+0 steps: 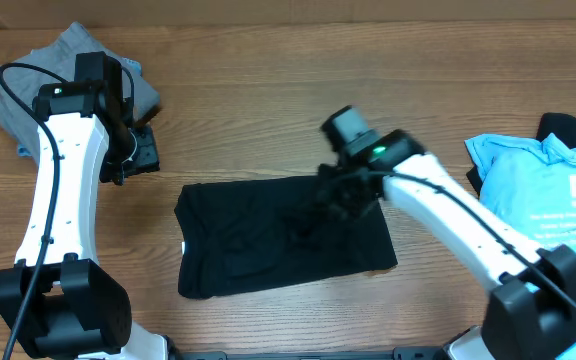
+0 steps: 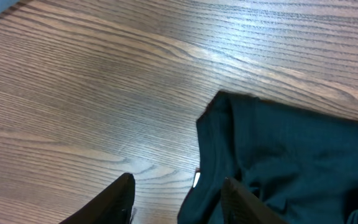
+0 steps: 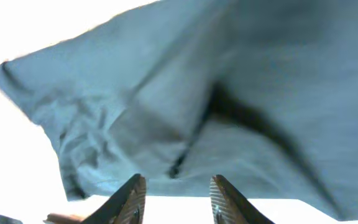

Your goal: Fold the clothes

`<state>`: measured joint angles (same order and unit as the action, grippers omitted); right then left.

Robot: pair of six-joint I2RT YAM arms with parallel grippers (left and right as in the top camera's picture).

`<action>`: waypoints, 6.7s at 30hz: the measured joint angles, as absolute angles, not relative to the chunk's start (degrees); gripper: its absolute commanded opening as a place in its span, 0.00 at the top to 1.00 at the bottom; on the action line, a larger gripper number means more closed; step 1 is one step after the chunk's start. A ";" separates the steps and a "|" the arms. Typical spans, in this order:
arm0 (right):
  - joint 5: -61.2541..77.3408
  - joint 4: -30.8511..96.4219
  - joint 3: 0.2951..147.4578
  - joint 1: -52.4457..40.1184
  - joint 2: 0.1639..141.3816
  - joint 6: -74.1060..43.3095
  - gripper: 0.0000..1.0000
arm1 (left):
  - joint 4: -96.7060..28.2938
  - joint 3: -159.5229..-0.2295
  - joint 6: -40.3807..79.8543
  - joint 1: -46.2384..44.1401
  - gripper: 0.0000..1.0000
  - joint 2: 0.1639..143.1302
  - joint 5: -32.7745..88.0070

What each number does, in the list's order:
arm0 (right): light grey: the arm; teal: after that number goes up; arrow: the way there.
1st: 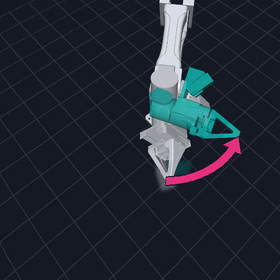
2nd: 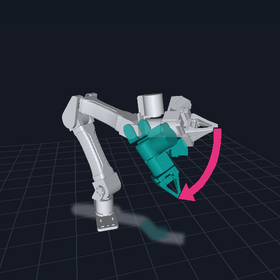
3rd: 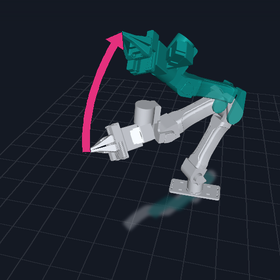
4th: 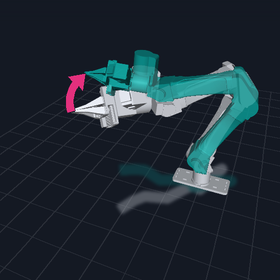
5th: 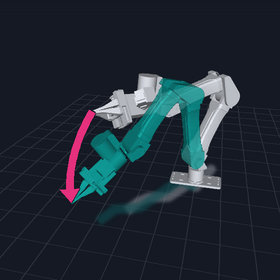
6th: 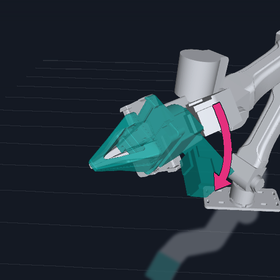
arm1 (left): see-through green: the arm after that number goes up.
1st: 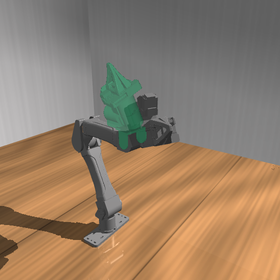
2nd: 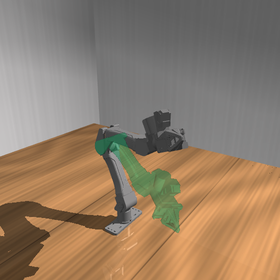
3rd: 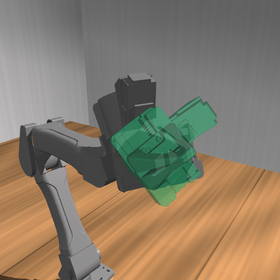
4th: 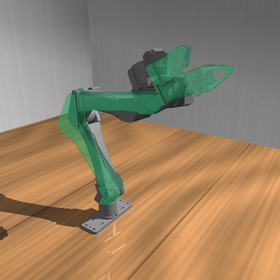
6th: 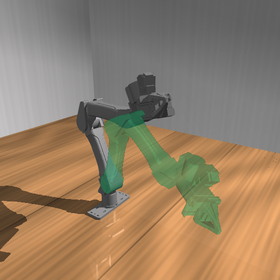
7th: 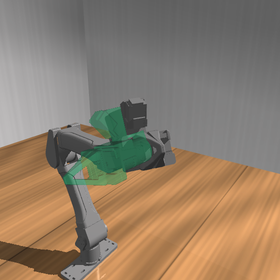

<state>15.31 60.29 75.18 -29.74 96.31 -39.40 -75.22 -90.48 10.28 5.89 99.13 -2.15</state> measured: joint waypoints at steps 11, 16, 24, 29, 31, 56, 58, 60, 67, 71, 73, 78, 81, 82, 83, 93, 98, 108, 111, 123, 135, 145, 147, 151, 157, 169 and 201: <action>15.99 49.87 65.25 -23.59 96.90 -35.29 0.89 | -74.41 -90.48 10.11 5.89 0.50 99.13 -1.87; 23.16 42.50 58.61 -24.99 98.67 -35.42 0.91 | -74.35 -90.48 10.09 5.89 0.53 99.13 -1.43; 32.47 50.33 56.97 -32.99 98.67 -31.14 0.95 | -74.81 -90.48 9.89 5.89 0.53 99.13 -1.02; 30.65 56.05 57.30 -33.69 95.31 -28.86 0.96 | -74.78 -90.48 9.89 5.89 0.53 99.13 -0.97; 28.99 56.14 57.60 -32.88 93.25 -28.45 0.94 | -74.74 -90.48 9.89 5.89 0.53 99.13 -0.89; 32.86 47.94 54.00 -37.63 97.19 -29.30 0.96 | -74.15 -90.48 9.87 5.89 0.52 99.13 -0.62; 32.56 47.94 54.00 -37.23 95.09 -29.28 0.94 | -74.11 -90.48 9.89 5.89 0.52 99.13 -0.62; 32.05 47.94 54.00 -36.49 93.62 -29.50 0.91 | -74.11 -90.48 9.89 5.89 0.52 99.13 -0.64; 29.54 41.63 54.00 -32.71 92.77 -31.31 0.81 | -74.13 -90.48 9.89 5.89 0.52 99.13 -0.62; 28.14 35.24 54.00 -33.10 93.41 -34.83 0.91 | -74.13 -90.48 9.89 5.89 0.52 99.13 -0.62; 28.05 33.50 54.02 -33.26 94.72 -36.47 0.94 | -74.13 -90.48 9.89 5.89 0.52 99.13 -0.62; 31.16 25.50 53.82 -30.15 97.71 -40.25 0.95 | -74.08 -90.48 9.89 5.89 0.52 99.13 -0.62; 33.32 13.72 53.89 -27.66 97.91 -41.34 0.94 | -74.00 -90.48 9.89 5.89 0.52 99.13 -0.60; 33.61 9.13 53.98 -27.14 97.91 -42.13 0.93 | -73.95 -90.50 9.89 5.89 0.52 99.13 -0.60; 33.56 6.17 54.00 -26.98 97.91 -42.57 0.93 | -73.93 -90.48 9.89 5.89 0.53 99.13 -0.60; 38.33 9.82 54.37 -25.78 97.91 -47.11 0.94 | -75.92 -90.48 9.89 5.89 0.53 99.13 -0.60; 37.36 16.78 54.46 -25.56 97.91 -47.68 0.96 | -75.26 -90.50 9.87 5.89 0.49 99.13 -0.58; 25.76 9.19 55.02 -30.24 108.42 -64.40 0.96 | -74.54 -90.50 9.87 5.89 0.43 99.13 -0.45; 27.05 -2.24 55.53 -30.61 112.86 -67.53 0.96 | -74.61 -90.50 9.85 5.89 0.41 99.13 0.93; 32.69 -7.70 57.39 -24.53 113.73 -59.64 0.84 | -74.91 -90.19 9.41 5.89 0.36 99.13 3.64; 44.51 23.83 58.83 -19.11 101.97 -39.35 0.84 | -63.79 -71.37 8.58 5.89 0.24 99.13 10.55; 32.34 40.69 58.83 -19.59 99.59 -25.61 0.82 | -59.90 -63.72 8.54 9.39 0.15 99.13 12.51; 28.42 42.89 58.83 -19.97 99.37 -24.64 0.84 | -58.57 -61.84 8.19 10.61 0.15 99.13 13.45; 20.64 43.68 58.83 -20.14 99.37 -25.71 0.91 | -56.80 -59.61 7.01 11.64 0.14 99.13 15.46; 10.39 43.90 58.83 -19.57 100.07 -34.87 0.94 | -55.83 -59.35 5.74 11.64 0.11 99.13 16.62; 7.57 46.85 59.27 -18.41 102.94 -45.23 0.94 | -48.82 -53.21 4.21 11.68 0.10 98.15 19.25; 8.38 45.63 59.27 -18.39 103.02 -42.98 0.93 | -41.01 -44.80 -5.13 9.82 0.59 96.66 33.80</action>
